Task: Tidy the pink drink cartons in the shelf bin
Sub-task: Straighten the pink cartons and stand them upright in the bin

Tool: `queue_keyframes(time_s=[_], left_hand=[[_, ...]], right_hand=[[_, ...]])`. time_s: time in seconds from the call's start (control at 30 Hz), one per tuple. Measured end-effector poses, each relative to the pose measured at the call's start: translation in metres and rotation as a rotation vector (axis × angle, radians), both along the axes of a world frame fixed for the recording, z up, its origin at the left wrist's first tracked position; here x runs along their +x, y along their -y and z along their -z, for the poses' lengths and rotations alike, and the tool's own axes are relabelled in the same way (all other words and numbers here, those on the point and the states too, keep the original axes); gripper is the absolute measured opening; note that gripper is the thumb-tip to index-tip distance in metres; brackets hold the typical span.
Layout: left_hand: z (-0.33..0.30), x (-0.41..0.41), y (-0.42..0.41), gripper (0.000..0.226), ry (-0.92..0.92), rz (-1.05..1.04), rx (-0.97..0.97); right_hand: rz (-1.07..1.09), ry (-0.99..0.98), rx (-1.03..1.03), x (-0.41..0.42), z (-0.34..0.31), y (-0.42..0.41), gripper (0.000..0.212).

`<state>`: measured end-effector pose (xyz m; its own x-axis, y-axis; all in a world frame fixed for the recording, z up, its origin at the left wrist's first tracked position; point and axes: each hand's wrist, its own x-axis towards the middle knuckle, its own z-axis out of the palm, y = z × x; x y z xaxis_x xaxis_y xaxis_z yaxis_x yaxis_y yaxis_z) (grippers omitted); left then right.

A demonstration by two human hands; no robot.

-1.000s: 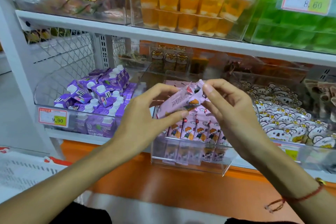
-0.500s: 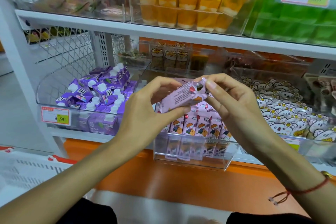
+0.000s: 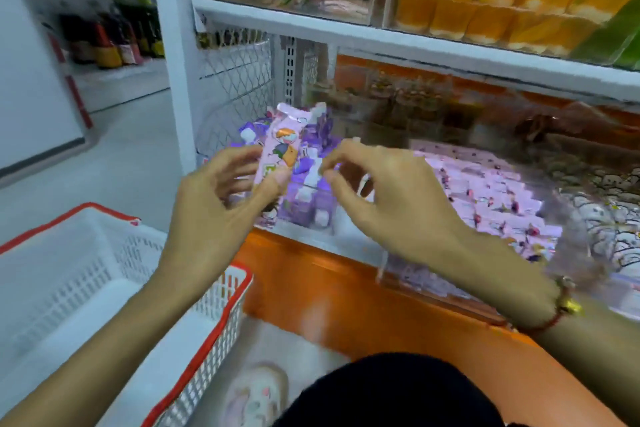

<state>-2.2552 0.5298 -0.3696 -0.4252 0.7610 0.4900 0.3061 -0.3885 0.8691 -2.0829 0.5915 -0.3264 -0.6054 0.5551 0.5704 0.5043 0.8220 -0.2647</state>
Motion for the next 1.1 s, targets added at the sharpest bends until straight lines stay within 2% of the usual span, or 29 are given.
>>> queue_keyframes(time_s=[0.1, 0.17, 0.23, 0.3, 0.4, 0.57, 0.67, 0.77, 0.9, 0.97, 1.1], left_hand=[[0.039, -0.051, 0.024, 0.022, 0.020, -0.109, -0.099], [0.068, -0.084, 0.037, 0.017, 0.034, -0.187, -0.166], [0.101, -0.113, 0.046, 0.016, 0.076, -0.264, -0.237], [0.139, -0.140, 0.051, 0.017, 0.120, -0.312, -0.339], [0.200, -0.174, 0.047, 0.015, 0.168, -0.288, -0.607], [0.301, -0.190, 0.025, 0.012, 0.091, -0.244, -0.996], [0.350, -0.182, 0.018, 0.019, 0.059, -0.161, -1.173], [0.380, -0.172, 0.021, 0.027, -0.015, -0.222, -1.288], [0.392, -0.166, 0.026, 0.029, -0.039, -0.306, -1.332], [0.390, -0.170, 0.027, 0.030, -0.110, -0.246, -1.405], [0.349, -0.186, 0.023, 0.051, -0.323, -0.075, -1.491]], right_hand=[[-0.149, 0.379, 0.059, -0.055, 0.040, 0.008, 0.018], [-0.268, 0.558, 0.076, -0.088, 0.080, 0.012, 0.024], [-0.381, 0.691, 0.123, -0.116, 0.124, 0.022, 0.029], [-0.398, 0.719, 0.133, -0.132, 0.168, 0.030, 0.033], [-0.440, 0.903, 0.116, -0.142, 0.219, 0.036, 0.028], [-0.561, 0.832, 0.117, -0.138, 0.248, 0.024, 0.018], [-0.544, 0.773, 0.045, -0.127, 0.255, 0.023, 0.034], [-0.542, 0.798, 0.013, -0.116, 0.263, 0.020, 0.049], [-0.492, 0.893, 0.024, -0.117, 0.264, 0.022, 0.060], [-0.514, 0.882, 0.014, -0.121, 0.257, 0.023, 0.057], [-0.554, 0.901, -0.018, -0.119, 0.220, 0.023, 0.050]])
